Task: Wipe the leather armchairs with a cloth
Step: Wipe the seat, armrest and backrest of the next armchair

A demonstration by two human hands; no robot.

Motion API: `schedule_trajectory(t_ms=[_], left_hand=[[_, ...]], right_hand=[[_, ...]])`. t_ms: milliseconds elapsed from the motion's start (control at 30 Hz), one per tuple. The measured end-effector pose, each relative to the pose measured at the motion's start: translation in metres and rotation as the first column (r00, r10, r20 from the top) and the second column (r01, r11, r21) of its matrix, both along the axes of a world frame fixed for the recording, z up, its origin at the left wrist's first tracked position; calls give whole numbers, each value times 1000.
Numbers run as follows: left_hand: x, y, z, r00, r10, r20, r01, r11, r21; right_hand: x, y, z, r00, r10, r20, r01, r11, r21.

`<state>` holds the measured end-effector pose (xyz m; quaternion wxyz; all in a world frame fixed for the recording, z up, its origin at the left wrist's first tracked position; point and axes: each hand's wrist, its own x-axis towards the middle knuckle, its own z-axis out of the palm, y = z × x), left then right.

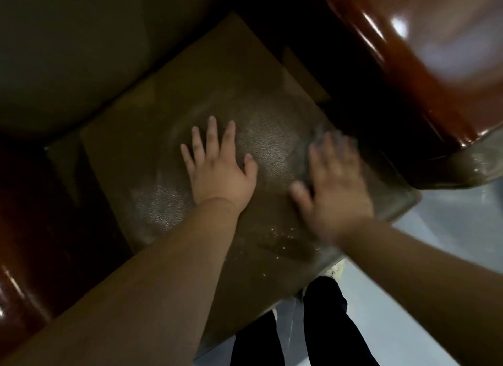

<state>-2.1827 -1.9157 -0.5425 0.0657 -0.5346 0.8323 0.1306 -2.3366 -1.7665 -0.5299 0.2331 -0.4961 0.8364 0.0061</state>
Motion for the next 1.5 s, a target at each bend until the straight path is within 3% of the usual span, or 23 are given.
schedule_trajectory(t_ms=[100, 167, 233, 300, 400, 433, 500, 567, 600, 667, 733, 800, 867, 967, 1033, 1067, 1100, 1167, 1233, 1300, 1400, 1467, 1500], left_hand=[[-1, 1, -4, 1000, -13, -5, 13, 1000, -12], [1, 1, -2, 999, -34, 6, 34, 999, -8], [6, 4, 0, 999, -34, 10, 34, 999, -15], [1, 9, -7, 999, -37, 7, 37, 997, -64], [-3, 11, -11, 1000, -24, -17, 22, 995, -101], [-5, 11, -14, 999, -32, -22, 29, 994, -102], [-1, 10, -15, 999, -40, -23, 38, 995, -97], [3, 8, -15, 999, -46, -29, 42, 992, -115], [2, 8, -15, 998, -51, -42, 46, 991, -122], [0, 8, -17, 996, -59, -65, 49, 989, -141], [1, 8, -20, 995, -62, -74, 50, 986, -157], [3, 9, -22, 995, -69, -75, 58, 988, -144], [6, 10, -21, 995, -76, -60, 69, 991, -117], [7, 5, -15, 993, -110, -30, 107, 991, -77], [7, 2, -12, 991, -132, -30, 130, 989, -68], [7, 2, -11, 989, -142, -32, 139, 988, -67], [7, 2, -11, 988, -150, -36, 148, 987, -68], [6, 4, -12, 984, -170, -51, 166, 983, -74], [5, 4, -12, 980, -189, -59, 185, 980, -68], [7, 3, -10, 976, -210, -58, 208, 978, -36], [22, 3, -4, 949, -310, -46, 310, 951, -8], [36, 2, -1, 917, -398, -36, 398, 917, -11], [42, 3, 0, 903, -429, -28, 429, 903, -12]], right_hand=[[24, 30, 3, 889, 442, 119, -439, 897, -52], [0, 39, -3, 813, 571, 113, -560, 820, -118], [-32, 36, -12, 892, 449, 59, -439, 889, -127], [-57, 24, -16, 995, 94, 43, -91, 993, -75], [-23, 6, -7, 970, -240, 39, 242, 968, -66], [-1, 9, -5, 977, -208, 44, 211, 974, -79], [46, 31, -2, 990, 111, 90, -98, 986, -138], [57, 56, -3, 879, 467, 95, -446, 876, -183], [41, 61, -9, 847, 527, 75, -506, 841, -189], [6, 61, -20, 924, 381, 17, -373, 911, -174], [-22, 51, -21, 999, -26, -34, 20, 988, -153], [-17, 40, -16, 936, -349, -33, 343, 931, -125], [21, 34, -9, 912, -408, -43, 403, 911, -86], [70, 53, 0, 997, 43, 59, -40, 998, -53], [47, 71, -5, 924, 373, 80, -367, 926, -84], [28, 77, -9, 919, 392, 48, -386, 916, -107], [7, 81, -12, 957, 290, 12, -287, 950, -127], [-23, 85, -11, 991, -127, -36, 121, 983, -140], [-6, 74, -9, 893, -448, -42, 442, 892, -99], [45, 62, -4, 860, -509, -24, 506, 858, -86], [111, 72, 8, 992, -99, 79, 102, 994, -33], [95, 85, 11, 973, 210, 95, -208, 978, -32], [75, 89, 7, 966, 254, 56, -252, 967, -49]])
